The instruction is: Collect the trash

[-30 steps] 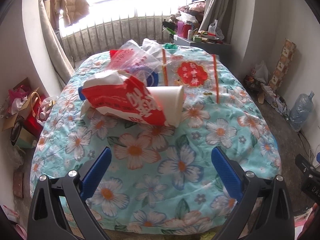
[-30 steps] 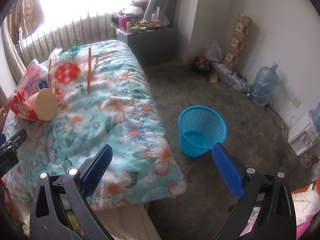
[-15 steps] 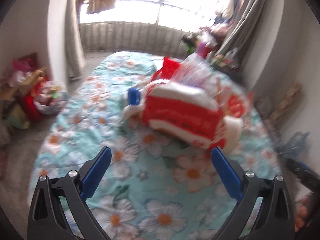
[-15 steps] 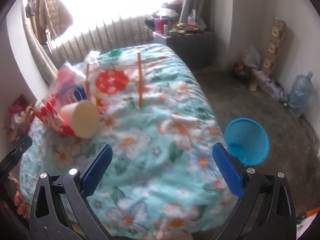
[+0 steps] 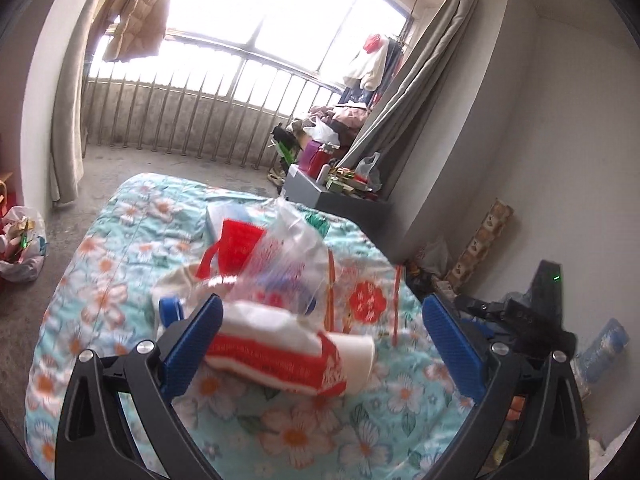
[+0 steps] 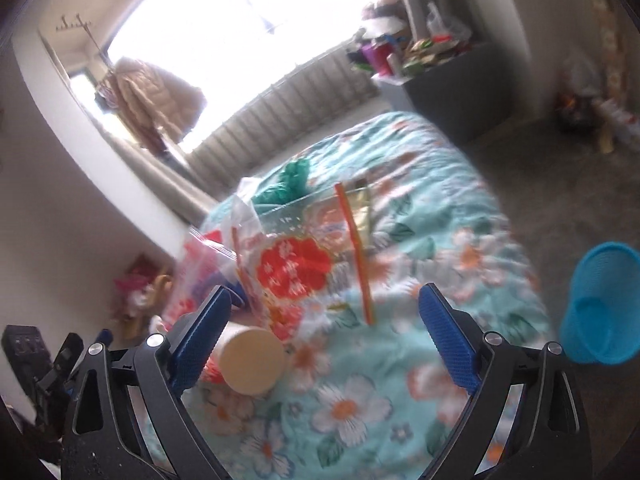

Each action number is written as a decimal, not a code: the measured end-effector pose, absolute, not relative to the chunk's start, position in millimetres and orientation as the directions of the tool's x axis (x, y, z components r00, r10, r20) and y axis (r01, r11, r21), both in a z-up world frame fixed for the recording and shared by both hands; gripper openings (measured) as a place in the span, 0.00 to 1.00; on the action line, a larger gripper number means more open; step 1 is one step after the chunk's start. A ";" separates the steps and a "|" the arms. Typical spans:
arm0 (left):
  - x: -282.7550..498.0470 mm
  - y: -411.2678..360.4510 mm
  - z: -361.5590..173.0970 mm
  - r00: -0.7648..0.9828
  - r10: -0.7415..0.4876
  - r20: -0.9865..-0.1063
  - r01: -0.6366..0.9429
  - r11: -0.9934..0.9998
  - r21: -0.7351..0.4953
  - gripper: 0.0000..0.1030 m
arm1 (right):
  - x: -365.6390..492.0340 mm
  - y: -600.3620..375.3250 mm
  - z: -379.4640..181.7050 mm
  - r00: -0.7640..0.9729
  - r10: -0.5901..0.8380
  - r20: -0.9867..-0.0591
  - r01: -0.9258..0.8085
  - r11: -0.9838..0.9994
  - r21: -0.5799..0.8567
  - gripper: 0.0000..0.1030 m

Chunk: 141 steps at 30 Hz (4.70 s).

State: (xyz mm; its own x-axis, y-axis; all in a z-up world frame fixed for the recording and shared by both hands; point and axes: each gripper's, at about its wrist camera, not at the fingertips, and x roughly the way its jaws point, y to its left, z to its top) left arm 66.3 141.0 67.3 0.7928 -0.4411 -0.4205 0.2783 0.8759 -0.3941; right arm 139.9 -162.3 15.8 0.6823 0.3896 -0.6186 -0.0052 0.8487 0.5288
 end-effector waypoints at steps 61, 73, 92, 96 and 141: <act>143.3 -37.4 168.1 0.545 -0.676 -0.496 0.618 0.724 -0.307 0.00 | 66.0 -287.8 108.2 0.866 0.236 -0.441 0.070 0.817 0.573 0.04; 152.7 -341.0 35.9 0.221 -0.618 -0.754 0.732 0.616 -0.290 0.00 | -6.4 -419.7 9.7 0.675 -0.296 -0.676 0.683 0.596 0.421 0.04; 190.2 -513.3 -149.1 0.099 -0.409 -0.907 0.751 0.628 -0.202 0.36 | 39.5 -556.1 -208.4 0.447 -0.158 -0.880 0.864 0.330 0.379 0.48; 185.7 -499.9 -131.7 0.124 -0.442 -0.888 0.766 0.612 -0.198 0.46 | 19.3 -543.7 -193.6 0.468 -0.187 -0.864 0.862 0.312 0.399 0.57; 160.7 120.8 97.4 0.703 -0.462 -0.541 0.333 0.886 -0.324 0.67 | 134.7 -162.2 37.4 0.621 0.419 -0.662 -0.099 0.880 0.465 0.79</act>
State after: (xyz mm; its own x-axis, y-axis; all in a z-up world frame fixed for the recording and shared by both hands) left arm 160.7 120.8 97.4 0.7029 -0.4622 -0.5407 0.3333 0.8855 -0.3237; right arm 134.7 -162.2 37.4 0.6214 0.4192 -0.6619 -0.0988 0.8800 0.4645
